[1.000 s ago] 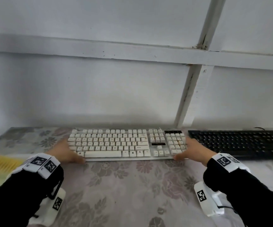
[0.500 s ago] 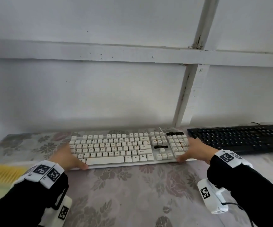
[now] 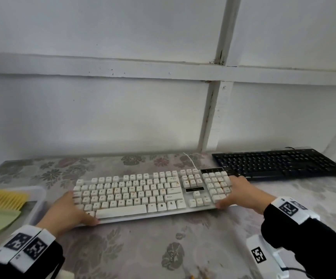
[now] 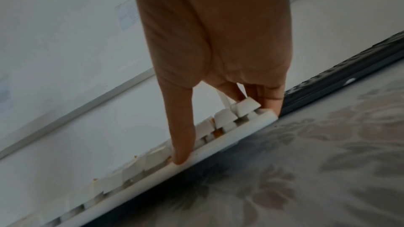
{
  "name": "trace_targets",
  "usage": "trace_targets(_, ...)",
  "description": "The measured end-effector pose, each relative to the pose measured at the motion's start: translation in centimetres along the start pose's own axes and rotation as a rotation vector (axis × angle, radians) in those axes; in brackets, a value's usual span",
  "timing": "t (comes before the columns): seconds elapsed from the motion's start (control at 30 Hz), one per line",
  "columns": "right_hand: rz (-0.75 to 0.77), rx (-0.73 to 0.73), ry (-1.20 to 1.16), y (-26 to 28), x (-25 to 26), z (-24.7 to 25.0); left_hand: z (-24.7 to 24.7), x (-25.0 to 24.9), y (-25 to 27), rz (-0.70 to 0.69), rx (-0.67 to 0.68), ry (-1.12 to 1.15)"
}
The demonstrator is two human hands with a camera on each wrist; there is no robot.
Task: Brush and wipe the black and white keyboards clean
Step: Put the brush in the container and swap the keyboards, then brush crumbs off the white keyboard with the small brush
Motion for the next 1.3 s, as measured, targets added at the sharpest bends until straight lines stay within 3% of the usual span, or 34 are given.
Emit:
trace_targets(0.4, 0.078, -0.033, 0.016, 4.5, -6.3, 1.7, -2.9, -0.5, 5.4, 0.006, -0.047, 0.095)
trace_targets(0.73, -0.013, -0.003, 0.019, 7.2, -10.8, 2.4, -5.7, -1.1, 8.1, -0.018, -0.013, 0.13)
trace_targets(1.3, -0.038, -0.034, 0.173, 8.7, -11.9, 2.7, -6.3, -2.7, 11.0, -0.069, 0.021, -0.039)
Point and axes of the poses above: each hand's wrist, its own y-axis away from the middle knuckle, its own z-axis out of the back of the hand, x = y × z, the point moved 7 cm from there along -y, towards the middle knuckle, and after that the axes turned 11 degrees about -z, right-handed, at the moved point
